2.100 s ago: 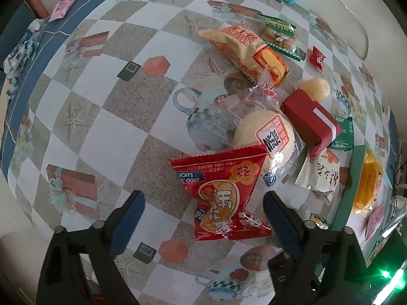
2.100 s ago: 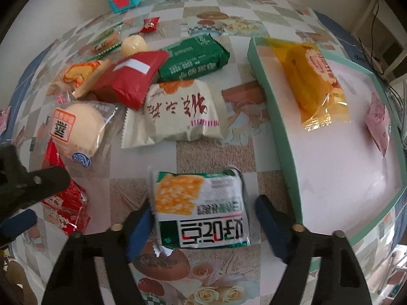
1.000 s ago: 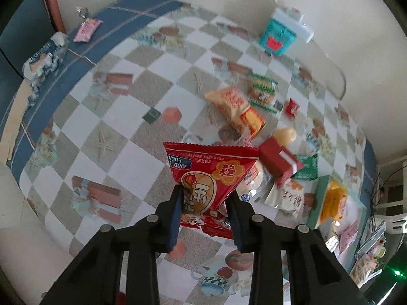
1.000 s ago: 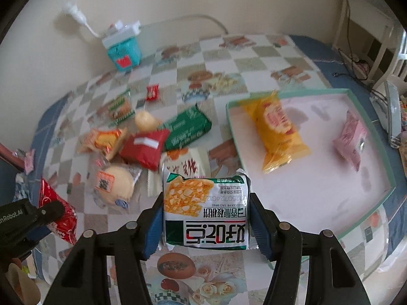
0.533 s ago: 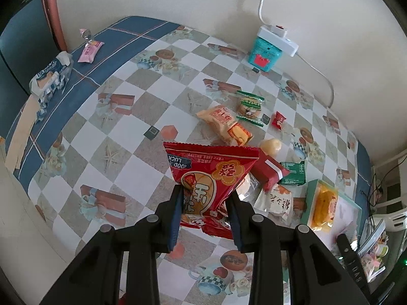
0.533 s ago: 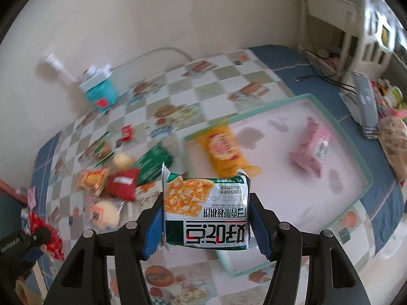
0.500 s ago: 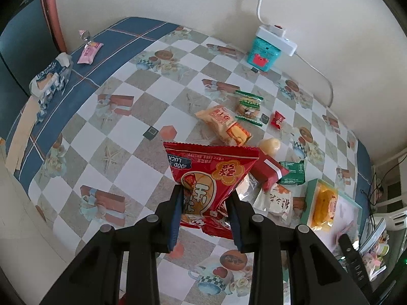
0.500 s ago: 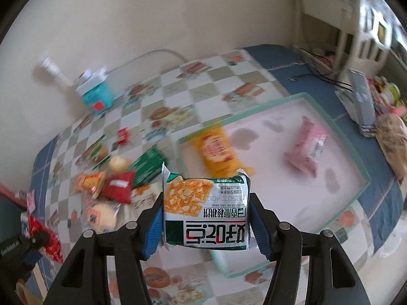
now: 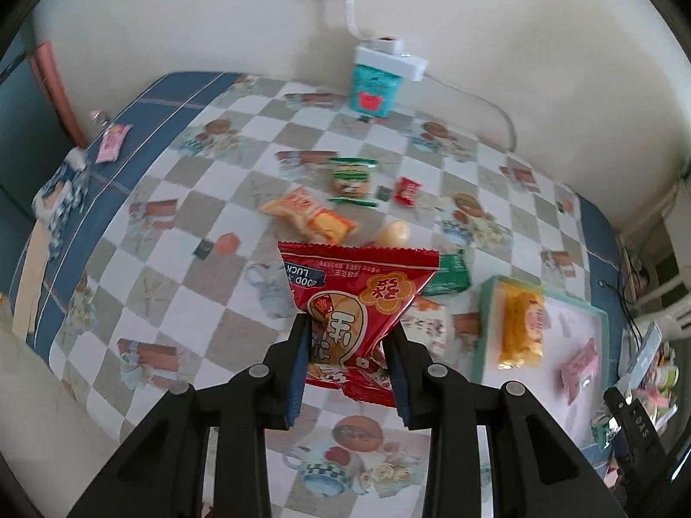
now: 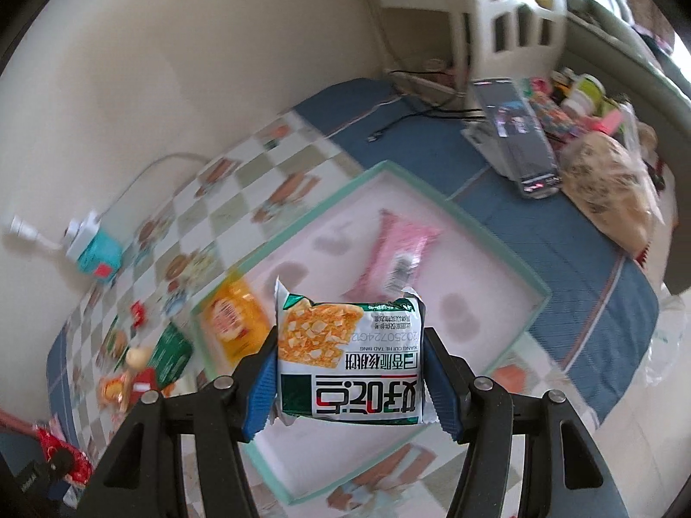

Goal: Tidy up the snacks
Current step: 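Carry both packs over the tray and open both tools to drop them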

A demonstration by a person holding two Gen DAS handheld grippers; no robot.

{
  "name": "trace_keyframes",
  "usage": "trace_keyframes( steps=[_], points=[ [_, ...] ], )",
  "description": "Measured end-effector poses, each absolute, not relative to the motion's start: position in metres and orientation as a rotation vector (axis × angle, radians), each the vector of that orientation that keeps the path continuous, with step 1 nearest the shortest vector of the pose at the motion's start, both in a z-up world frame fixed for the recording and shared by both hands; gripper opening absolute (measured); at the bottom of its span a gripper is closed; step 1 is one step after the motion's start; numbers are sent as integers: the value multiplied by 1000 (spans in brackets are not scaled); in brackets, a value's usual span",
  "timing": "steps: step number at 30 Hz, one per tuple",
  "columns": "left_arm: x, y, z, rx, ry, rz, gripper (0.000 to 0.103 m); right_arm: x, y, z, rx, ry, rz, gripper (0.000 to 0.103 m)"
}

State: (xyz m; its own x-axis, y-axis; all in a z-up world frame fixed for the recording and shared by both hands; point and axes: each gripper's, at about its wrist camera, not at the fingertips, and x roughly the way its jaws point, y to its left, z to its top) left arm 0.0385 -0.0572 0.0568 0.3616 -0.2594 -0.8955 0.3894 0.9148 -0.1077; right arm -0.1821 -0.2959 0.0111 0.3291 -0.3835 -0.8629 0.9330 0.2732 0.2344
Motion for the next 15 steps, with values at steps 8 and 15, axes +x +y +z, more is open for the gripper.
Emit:
trace_keyframes(
  steps=[8,15],
  points=[
    [5,-108,60,210,1099,-536,35,-214,-321,1,914,768,-1091,64],
    [-27,-156,52,304,1098,-646,35,-230,-335,-8,934,780,-1133,64]
  ],
)
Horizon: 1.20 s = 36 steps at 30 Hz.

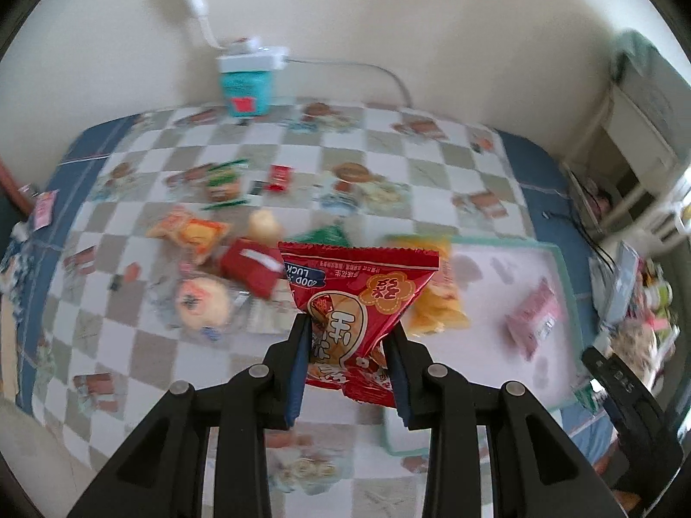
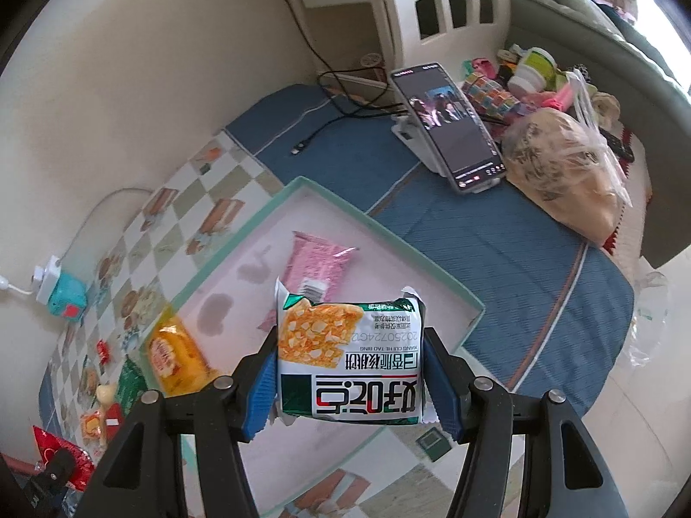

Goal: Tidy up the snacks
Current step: 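Carry both packs over the tray and open both tools to drop them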

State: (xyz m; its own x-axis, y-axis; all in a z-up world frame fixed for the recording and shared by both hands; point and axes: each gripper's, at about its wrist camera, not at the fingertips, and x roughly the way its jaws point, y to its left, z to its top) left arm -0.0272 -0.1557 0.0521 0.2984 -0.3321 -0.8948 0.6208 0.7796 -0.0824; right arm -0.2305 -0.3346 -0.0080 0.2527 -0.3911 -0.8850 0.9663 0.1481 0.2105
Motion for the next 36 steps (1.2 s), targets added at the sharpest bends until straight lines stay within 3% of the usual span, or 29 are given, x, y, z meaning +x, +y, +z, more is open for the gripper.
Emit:
trace_keyframes(
  steps=[13,28,30,32,36],
  points=[
    [-68,-225,-17,518,1162,-719,35,-223,-351,-68,985,935,-1124,64],
    [-78,-254,-47,613,1182,-733,36,-219,-362,-80,983,945,-1128,65],
    [-78,-256,-46,606,1188,-737,46,-221,-363,-79,987,939,-1140,67],
    [-77,-256,-44,596,1197,-743,69,-224,-363,-75,985,936,-1151,72],
    [-71,-252,-34,576,1192,-729,74,-223,-362,-65,963,929,-1159,82]
  ],
)
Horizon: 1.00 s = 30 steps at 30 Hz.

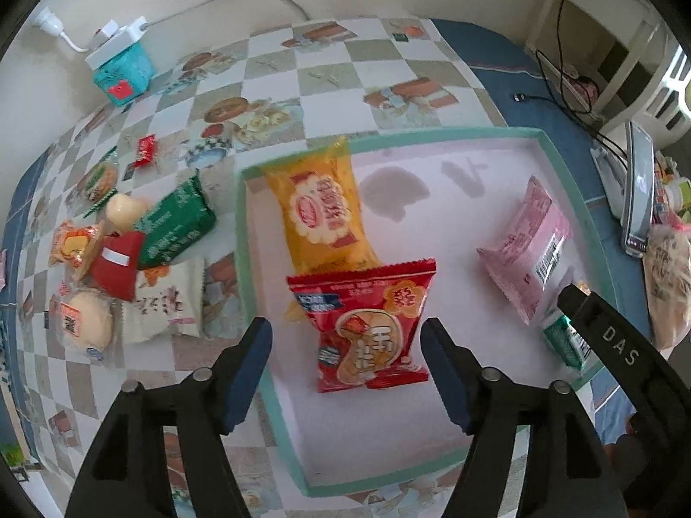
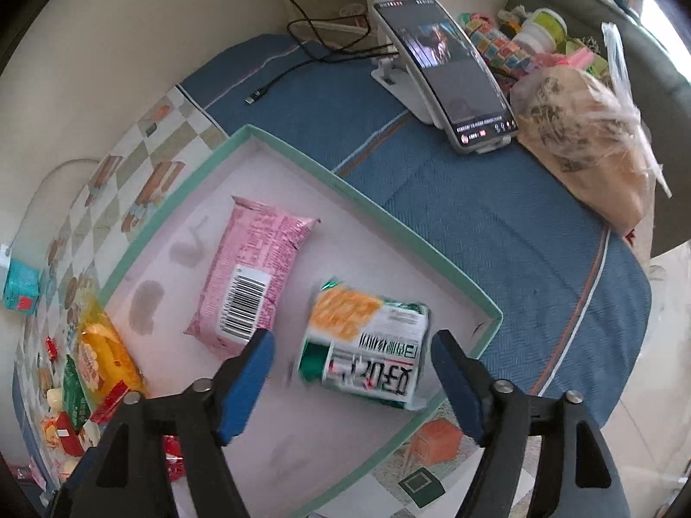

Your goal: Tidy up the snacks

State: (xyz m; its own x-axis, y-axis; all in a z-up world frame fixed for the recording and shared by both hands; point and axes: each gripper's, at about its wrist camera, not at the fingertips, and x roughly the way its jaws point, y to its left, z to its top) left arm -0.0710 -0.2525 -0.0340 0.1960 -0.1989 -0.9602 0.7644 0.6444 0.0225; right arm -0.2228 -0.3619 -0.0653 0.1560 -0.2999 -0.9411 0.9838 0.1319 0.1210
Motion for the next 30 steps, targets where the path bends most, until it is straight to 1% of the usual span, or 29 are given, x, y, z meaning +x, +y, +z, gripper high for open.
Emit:
trace_keyframes(
  steps=[1,3,5,6,7,8,9,12,14,16,30],
  points=[
    [-69,-251,-32,571,1191,-724,75,-222,-361,-63,957,927,-1159,83],
    [-60,-245,-26,554,1197,-697,75,-219,-359,-57,939,926,-1159,90],
    [-49,-236,-22,528,1212,-647,77,-214,-356,-52,915,927,-1153,95],
    [-41,-231,-19,504,1219,-620,79,-210,-355,-50,901,930,-1150,98],
    [-32,-223,-17,474,1226,-589,88,-208,-353,-47,886,933,-1148,99],
    [-23,-215,-13,442,1228,-557,91,-204,-351,-45,871,935,-1147,101],
    [-18,-210,-11,422,1225,-539,91,-201,-349,-43,860,936,-1144,102],
    [2,-190,-2,361,1216,-468,92,-188,-342,-39,830,941,-1118,103],
    [15,-177,2,328,1212,-431,95,-177,-335,-36,807,946,-1090,103],
    [30,-160,7,295,1215,-389,96,-167,-328,-33,783,950,-1066,103],
    [95,-48,16,146,1213,-132,96,-99,-265,-17,639,980,-898,103]
  ],
)
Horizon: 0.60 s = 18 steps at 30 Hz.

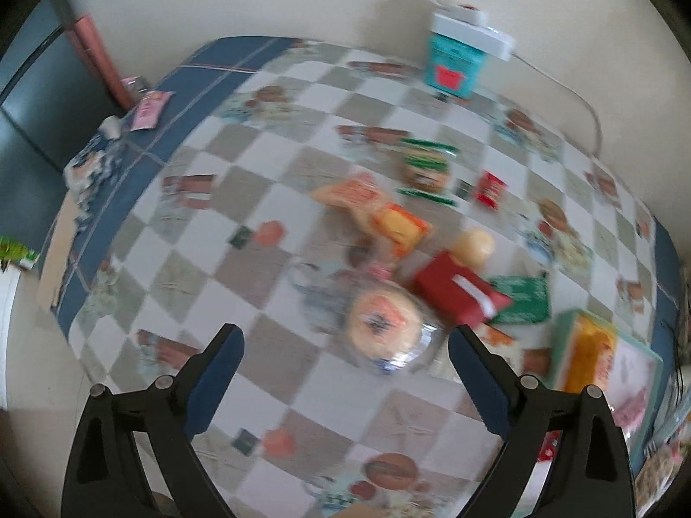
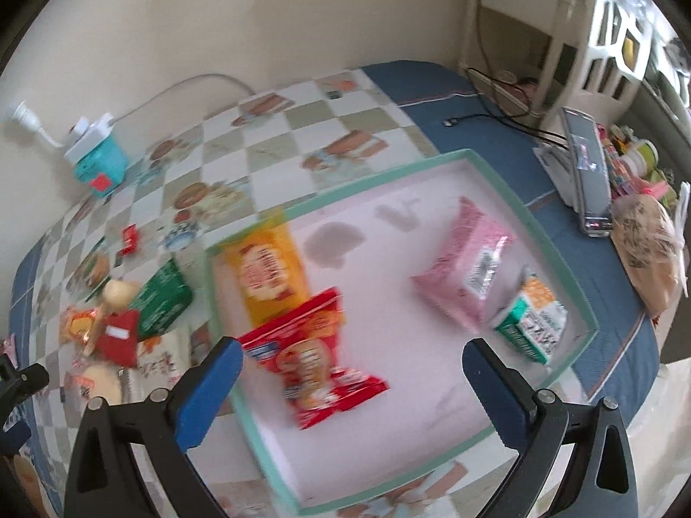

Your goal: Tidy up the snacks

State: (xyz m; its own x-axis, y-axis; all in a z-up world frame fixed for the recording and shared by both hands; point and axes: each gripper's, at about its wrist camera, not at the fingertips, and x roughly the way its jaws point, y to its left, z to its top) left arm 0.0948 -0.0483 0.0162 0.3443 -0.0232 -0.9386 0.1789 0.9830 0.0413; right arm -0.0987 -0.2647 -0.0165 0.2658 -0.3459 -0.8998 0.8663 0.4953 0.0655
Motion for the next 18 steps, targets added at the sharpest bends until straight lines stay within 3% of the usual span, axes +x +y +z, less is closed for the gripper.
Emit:
trace_keyframes(
  steps=[18],
  points=[
    [142,54,17,1,1195,41,97,-7,-173,-13,507,1025,-693,103]
  ],
)
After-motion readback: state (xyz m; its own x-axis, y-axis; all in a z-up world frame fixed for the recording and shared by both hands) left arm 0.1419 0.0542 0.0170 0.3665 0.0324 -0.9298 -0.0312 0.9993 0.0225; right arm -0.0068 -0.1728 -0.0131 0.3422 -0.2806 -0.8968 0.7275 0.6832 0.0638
